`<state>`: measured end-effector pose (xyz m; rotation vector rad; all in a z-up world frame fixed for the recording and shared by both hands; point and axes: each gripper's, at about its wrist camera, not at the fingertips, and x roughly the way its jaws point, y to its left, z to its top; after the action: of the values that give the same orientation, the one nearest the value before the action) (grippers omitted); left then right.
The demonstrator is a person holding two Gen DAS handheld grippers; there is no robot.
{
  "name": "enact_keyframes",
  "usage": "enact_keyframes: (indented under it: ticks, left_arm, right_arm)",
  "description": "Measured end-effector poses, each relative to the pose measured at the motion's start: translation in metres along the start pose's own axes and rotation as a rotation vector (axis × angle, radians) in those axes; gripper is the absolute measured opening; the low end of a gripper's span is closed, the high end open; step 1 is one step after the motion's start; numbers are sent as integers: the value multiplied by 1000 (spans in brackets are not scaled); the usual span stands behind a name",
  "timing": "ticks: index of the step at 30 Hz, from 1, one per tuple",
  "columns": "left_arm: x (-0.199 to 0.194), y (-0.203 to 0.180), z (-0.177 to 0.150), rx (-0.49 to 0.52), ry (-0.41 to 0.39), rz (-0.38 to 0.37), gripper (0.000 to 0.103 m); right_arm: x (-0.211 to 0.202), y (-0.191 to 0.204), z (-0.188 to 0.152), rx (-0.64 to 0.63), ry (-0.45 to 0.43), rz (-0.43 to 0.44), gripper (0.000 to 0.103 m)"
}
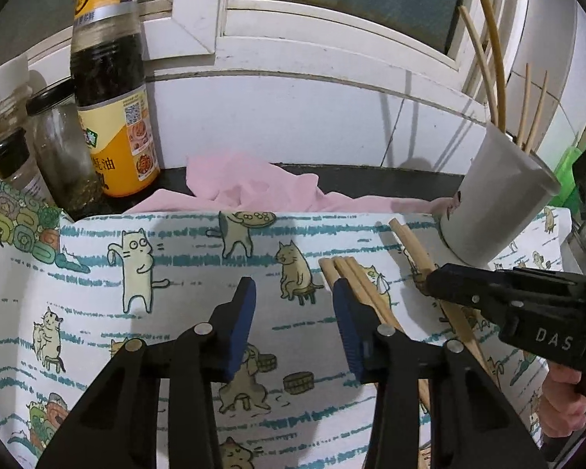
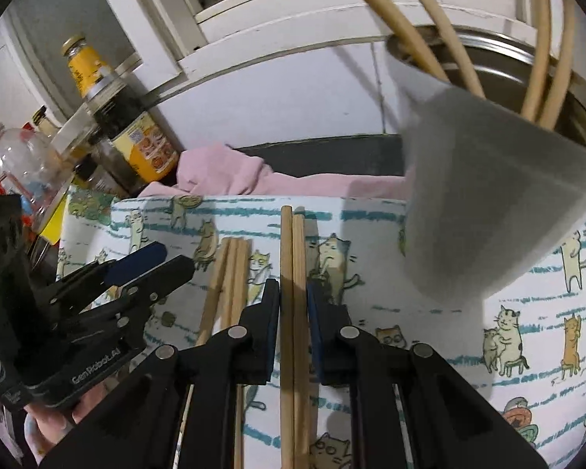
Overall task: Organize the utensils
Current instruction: 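Lift the chopstick with the right gripper while the left gripper grasps another chopstick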
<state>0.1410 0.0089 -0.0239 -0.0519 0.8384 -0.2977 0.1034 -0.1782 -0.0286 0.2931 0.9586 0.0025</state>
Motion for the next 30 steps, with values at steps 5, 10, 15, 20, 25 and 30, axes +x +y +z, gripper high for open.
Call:
enact_keyframes:
  ticks: [5, 10, 15, 20, 25, 30]
  left_arm:
    - [-2, 5, 1, -20, -4, 0, 40]
    - [1, 1, 0, 6, 4, 7, 40]
    - [2, -4, 0, 38, 5, 13, 40]
    - [6, -5, -1, 41, 32, -8, 40]
    - [5, -13, -3, 68, 44, -53, 37]
    - [13, -28, -7, 129, 84, -68, 37]
  right_arm:
    - [1, -5, 1, 31, 13, 4, 17]
    - [7, 1, -1, -14, 25, -62, 17]
    - [10, 6, 0, -50, 27, -86, 16]
    - [15, 10, 4, -111, -7, -176, 18]
    - [16, 14, 0, -152, 19, -179, 9]
    - [-1, -4, 6, -46, -28, -73, 9]
